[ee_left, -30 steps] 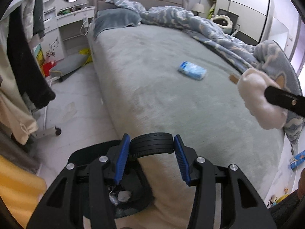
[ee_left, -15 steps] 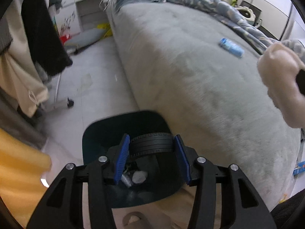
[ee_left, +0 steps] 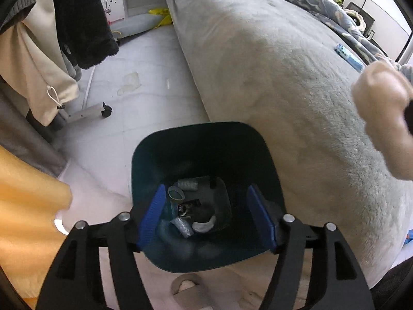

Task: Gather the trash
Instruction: 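Open the left tool over the bin to drop the black ring, then open the right tool over the bin to drop the white tissue ball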

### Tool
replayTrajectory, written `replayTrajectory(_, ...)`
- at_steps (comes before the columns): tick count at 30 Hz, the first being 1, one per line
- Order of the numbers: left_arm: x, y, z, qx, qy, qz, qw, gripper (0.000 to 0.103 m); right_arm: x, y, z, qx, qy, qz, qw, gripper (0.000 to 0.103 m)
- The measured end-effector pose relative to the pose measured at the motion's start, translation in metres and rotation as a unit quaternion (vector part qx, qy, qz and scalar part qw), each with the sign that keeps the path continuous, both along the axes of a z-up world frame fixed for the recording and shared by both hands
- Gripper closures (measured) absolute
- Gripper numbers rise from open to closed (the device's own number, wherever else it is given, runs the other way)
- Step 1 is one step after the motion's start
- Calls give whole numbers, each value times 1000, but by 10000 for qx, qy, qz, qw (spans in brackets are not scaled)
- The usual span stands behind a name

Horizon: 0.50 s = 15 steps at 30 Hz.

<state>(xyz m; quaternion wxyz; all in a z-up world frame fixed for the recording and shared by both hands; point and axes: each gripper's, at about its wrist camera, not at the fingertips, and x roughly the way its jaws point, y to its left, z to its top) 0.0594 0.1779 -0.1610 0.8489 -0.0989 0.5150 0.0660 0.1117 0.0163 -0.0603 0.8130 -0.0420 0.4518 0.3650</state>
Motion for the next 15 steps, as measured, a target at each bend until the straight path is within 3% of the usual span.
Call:
replayTrajectory(8,-12,21,10,-241,-275,167,9992,15,4,20,-20,-221,159,57,9996,89)
replayTrajectory(15,-24,38,21,-276,-572,255,9977,10,7,36,-40,-503,258,102,9983,89)
